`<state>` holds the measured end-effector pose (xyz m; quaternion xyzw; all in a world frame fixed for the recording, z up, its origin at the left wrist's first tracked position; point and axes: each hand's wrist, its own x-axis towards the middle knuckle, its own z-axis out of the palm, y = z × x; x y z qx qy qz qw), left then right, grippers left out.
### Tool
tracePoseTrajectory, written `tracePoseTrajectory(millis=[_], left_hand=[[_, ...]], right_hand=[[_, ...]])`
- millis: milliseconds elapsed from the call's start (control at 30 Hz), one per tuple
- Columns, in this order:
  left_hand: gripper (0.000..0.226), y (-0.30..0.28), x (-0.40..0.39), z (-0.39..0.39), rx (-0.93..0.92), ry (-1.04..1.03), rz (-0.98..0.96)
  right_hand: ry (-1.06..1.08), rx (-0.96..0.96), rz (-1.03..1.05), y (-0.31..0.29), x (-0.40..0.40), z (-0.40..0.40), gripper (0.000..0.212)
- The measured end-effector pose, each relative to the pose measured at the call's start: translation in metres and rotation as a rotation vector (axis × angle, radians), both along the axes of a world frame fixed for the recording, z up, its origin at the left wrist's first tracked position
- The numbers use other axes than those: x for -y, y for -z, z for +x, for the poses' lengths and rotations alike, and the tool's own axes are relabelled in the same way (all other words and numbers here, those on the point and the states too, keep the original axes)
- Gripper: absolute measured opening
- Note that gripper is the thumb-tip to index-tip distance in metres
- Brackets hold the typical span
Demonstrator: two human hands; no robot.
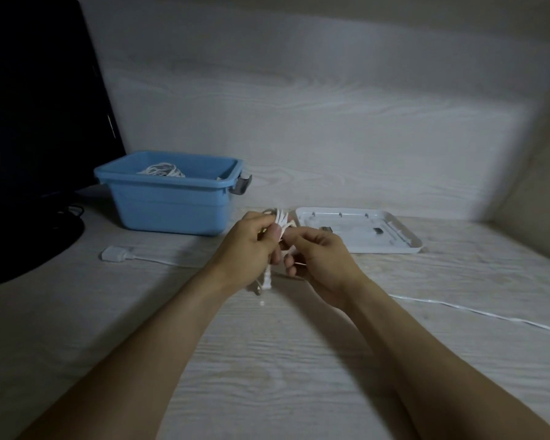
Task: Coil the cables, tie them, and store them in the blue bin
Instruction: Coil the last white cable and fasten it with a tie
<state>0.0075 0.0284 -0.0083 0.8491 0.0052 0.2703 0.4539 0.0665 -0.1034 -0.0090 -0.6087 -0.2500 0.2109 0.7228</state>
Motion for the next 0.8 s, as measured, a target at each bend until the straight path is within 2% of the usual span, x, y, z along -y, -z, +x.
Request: tracePoseTrajectory(millis=[200,333,433,633,800], left_hand=[[0.022,0.001,-0.007,-0.002,0.009,0.026,0.013],[0.016,0.005,-0.004,-0.003,0.013,0.006,-0.110],[0.019,0.001,-0.004,-0.007,-0.036,0.087,-0.235],[0.025,-0.001,0.000,-0.008,-0.002,0.101,-0.364],[0.023,0.000,-0.004,-0.007,-0.003,0.091,-0.357]], right_hand=[[-0.201,0.101,-0.082,-0.002,0.007,0.004,0.027],[-0.240,0.136,-0.136,-0.002,0.012,0.008,0.023],[-0.210,0.139,-0.140,0.001,0.013,0.011,0.021],[-0.091,0.086,-0.048,0.005,0.004,0.008,0.026],[-0.220,-0.122,-0.023,-0.001,0.006,0.005,0.028]])
